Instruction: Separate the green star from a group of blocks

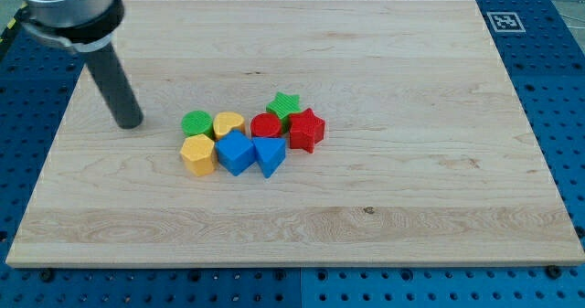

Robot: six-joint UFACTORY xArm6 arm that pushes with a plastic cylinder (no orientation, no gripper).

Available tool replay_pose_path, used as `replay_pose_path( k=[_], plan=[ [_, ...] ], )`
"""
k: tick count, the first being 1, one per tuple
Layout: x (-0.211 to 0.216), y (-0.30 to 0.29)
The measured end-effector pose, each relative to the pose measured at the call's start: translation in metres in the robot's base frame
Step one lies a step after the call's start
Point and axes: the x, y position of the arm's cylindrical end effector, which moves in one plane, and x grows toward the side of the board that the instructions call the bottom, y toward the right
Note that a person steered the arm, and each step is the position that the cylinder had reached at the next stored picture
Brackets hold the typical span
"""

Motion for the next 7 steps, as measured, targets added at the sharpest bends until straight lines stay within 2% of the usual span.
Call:
replay_pose_path(
  k=[1, 7],
  plan=[
    [0.000, 0.010],
    [-0.006, 0.190]
  ],
)
